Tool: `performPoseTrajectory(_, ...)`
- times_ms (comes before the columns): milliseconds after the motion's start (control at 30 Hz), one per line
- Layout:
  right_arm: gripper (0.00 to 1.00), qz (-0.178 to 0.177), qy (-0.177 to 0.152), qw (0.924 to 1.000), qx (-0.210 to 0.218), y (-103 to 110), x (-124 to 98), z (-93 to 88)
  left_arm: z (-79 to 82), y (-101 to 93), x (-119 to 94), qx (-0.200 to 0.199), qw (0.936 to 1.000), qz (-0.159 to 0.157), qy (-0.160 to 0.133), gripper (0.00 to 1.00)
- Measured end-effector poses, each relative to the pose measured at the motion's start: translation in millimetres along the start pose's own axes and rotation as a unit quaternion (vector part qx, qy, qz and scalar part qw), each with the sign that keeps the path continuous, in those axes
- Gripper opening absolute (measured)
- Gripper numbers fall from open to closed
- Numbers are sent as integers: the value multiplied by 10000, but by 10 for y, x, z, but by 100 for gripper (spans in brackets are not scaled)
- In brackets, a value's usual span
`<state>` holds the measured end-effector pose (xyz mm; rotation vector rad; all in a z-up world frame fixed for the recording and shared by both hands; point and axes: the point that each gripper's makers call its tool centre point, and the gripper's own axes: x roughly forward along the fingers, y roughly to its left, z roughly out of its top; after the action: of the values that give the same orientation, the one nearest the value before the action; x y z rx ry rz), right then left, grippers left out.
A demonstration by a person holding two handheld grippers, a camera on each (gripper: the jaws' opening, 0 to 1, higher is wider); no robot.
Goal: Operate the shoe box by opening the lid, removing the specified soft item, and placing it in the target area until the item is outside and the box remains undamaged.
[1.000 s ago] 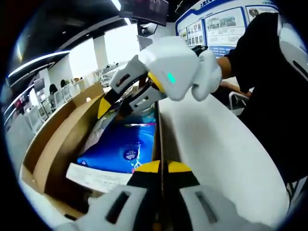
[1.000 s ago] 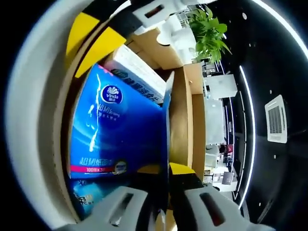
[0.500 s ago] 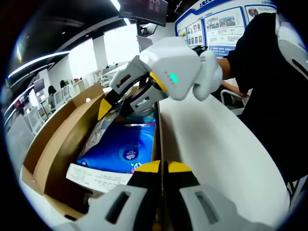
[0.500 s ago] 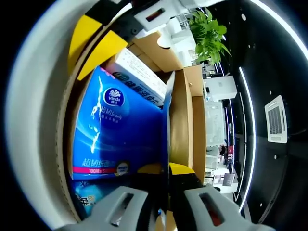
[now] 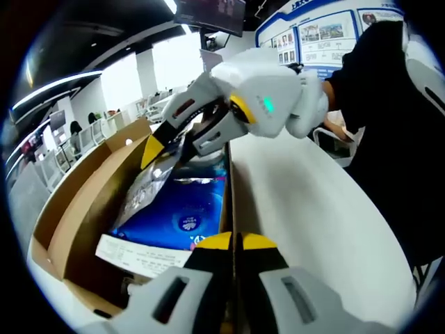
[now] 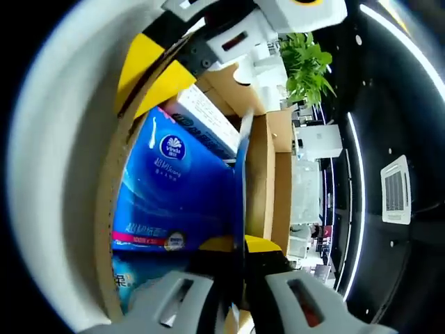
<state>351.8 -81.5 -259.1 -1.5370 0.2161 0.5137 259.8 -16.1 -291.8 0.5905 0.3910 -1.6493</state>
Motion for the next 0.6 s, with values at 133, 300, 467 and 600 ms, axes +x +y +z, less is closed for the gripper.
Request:
performPoseTrajectory(133,1,-81,-66,9999,-31,-50,-38,15,0,4,2,-17,10000,-11,-16,2)
performPoseTrajectory(300,1,-47,-111,9999,40,-71,-102,17,0,9,6,-73,10000,-10,10,2)
performPoseTrajectory(467,1,-198,-91,9997,112,-146,-191,-48,0,11,11,-123,9999,-22,59,1)
performPoseTrajectory(600,1,-374,-112,9992,103,-257,-323,-40,-1,13,9,-214,9997,-19,69,1)
